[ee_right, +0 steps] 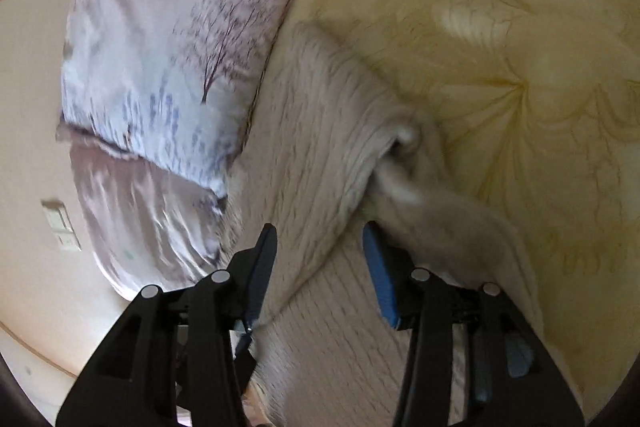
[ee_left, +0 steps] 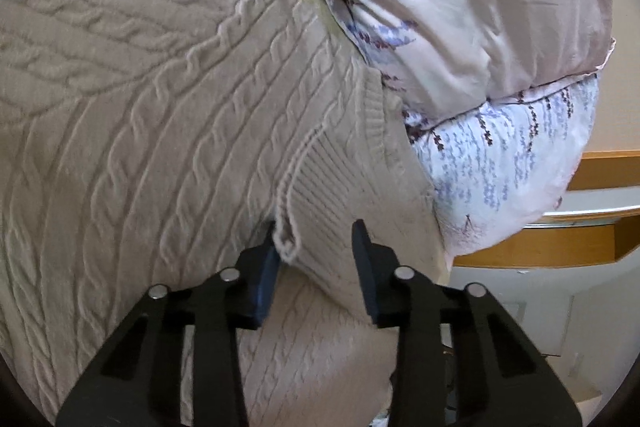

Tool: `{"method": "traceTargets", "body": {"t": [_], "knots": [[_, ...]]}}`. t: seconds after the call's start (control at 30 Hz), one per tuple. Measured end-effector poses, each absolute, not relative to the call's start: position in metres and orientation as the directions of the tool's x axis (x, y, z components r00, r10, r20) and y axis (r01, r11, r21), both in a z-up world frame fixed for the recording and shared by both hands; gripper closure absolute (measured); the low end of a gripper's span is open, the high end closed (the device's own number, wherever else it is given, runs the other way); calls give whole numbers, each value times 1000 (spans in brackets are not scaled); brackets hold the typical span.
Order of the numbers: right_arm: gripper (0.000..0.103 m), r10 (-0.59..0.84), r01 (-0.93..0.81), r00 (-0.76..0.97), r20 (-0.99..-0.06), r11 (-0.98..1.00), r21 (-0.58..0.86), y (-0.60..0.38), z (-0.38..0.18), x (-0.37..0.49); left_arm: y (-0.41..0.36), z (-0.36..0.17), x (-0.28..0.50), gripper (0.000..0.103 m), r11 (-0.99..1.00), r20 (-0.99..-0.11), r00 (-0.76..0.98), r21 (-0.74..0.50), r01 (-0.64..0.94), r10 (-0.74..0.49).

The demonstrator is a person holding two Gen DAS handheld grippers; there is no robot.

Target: Fold small clothes

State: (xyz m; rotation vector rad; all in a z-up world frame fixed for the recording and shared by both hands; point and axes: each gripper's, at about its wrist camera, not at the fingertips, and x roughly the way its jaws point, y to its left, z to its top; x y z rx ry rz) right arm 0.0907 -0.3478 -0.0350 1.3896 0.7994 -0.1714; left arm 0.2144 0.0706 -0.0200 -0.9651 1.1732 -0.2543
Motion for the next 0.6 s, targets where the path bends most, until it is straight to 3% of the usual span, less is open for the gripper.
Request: {"method": "traceTargets", "body": {"t": [0.2,0.23,0.3,0.33,0.6], "knots": [[62,216,563,753,-622,279,778,-356,-24,92,71,-22,220,90,636,-693,418,-714,-293,-587],[67,197,567,753,-628,291,771,-359,-24,91,72,-23,220,91,638,-692,421,-715,-288,-586],[89,183,575,745,-641,310,757,-359,-28,93,70,-20,222,93,661,-703,422,-700,-271,-572],[93,177,577,741,-648,326,749,-357,-28,93,69,-19,223,94,673,-709,421,-692,-261,-566],[95,89,499,785,-613,494,712,-334,5,86,72,15,224,95,721,-670,472,-686,-99,-573]]}}
